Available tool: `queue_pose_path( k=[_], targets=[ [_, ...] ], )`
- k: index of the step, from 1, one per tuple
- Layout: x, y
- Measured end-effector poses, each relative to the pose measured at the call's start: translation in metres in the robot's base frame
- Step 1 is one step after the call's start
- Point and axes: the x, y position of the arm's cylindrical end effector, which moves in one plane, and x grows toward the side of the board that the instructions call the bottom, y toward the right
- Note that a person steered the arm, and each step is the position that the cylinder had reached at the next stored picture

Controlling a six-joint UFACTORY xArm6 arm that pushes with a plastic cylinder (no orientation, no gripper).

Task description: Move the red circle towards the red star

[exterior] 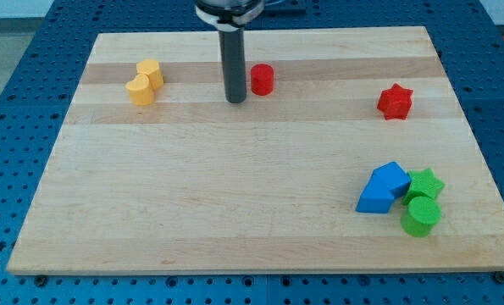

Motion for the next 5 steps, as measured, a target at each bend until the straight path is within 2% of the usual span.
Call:
queue_pose_path(
  k=[1, 2, 4, 5],
  targets=[
    [-0.018, 0.014],
    [-0.018, 0.037],
    [-0.015, 0.131],
    [-0.013, 0.151]
  ],
)
